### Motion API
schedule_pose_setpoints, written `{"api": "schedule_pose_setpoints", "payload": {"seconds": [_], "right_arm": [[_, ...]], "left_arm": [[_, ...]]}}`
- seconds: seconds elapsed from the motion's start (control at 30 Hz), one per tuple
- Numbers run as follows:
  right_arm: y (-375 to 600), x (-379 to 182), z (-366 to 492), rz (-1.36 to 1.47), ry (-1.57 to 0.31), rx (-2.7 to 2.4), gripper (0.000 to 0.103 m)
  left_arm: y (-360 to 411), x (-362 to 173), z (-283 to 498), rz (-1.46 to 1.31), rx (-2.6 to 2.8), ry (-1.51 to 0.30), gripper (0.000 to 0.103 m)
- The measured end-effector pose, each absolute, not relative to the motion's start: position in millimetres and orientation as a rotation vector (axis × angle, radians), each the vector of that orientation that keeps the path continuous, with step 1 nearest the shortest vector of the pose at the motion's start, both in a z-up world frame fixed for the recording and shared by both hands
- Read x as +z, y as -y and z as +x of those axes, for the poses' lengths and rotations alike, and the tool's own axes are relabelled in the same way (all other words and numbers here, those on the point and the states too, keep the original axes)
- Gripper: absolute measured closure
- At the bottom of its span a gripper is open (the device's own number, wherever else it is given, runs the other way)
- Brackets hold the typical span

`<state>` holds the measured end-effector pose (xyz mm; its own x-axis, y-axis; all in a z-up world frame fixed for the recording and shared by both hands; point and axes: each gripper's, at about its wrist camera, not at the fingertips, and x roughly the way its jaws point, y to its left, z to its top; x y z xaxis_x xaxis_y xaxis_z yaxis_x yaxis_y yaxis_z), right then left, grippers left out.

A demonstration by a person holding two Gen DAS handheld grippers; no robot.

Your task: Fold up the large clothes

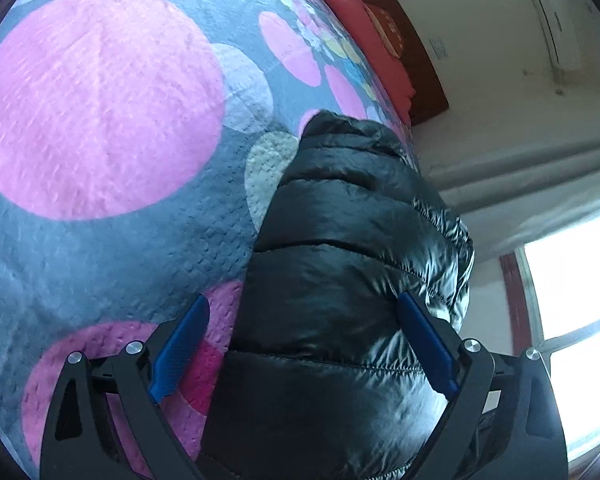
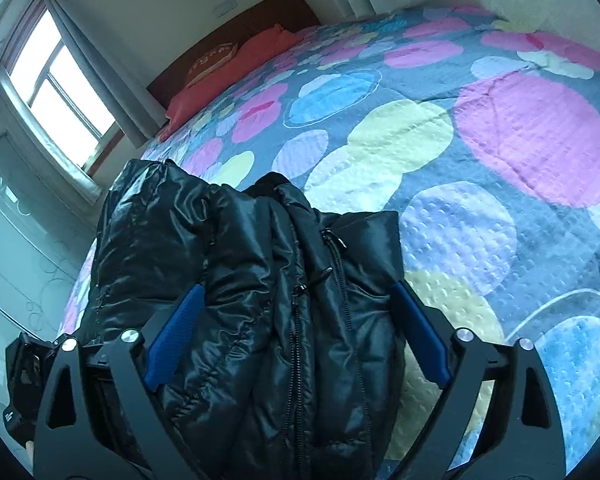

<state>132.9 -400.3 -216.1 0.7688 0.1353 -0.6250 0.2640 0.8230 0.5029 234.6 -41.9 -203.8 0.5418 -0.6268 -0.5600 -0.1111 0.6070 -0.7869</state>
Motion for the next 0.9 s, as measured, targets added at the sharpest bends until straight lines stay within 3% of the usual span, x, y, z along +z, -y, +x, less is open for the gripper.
{"api": "schedule_pose_setpoints", "payload": {"seconds": [0.07,0.33,0.4,0.5,0.57,0.73,0.9], "right_arm": [[405,-220,131,0.648,-0.708,-0.081,0.003],[409,-238,139,0.759,-0.769,0.032,0.005],[404,-239,142,0.739,-0.782,0.047,0.01],[403,-239,144,0.768,-0.785,0.115,0.04],[398,-242,147,0.809,-0.789,0.168,0.05],[390,-235,148,0.828,-0.751,0.237,0.061],[371,-225,159,0.859,-0.711,0.308,0.063]], "left_arm": [[44,-204,237,-0.87,-0.381,-0.987,0.007],[65,-209,256,-0.803,-0.527,-1.059,0.004],[74,-211,260,-0.797,-0.584,-1.091,0.004],[76,-213,262,-0.801,-0.617,-1.103,0.004],[76,-213,262,-0.802,-0.647,-1.109,0.004],[72,-210,260,-0.837,-0.7,-1.094,0.004],[51,-191,260,-0.827,-0.688,-1.05,0.004]]}}
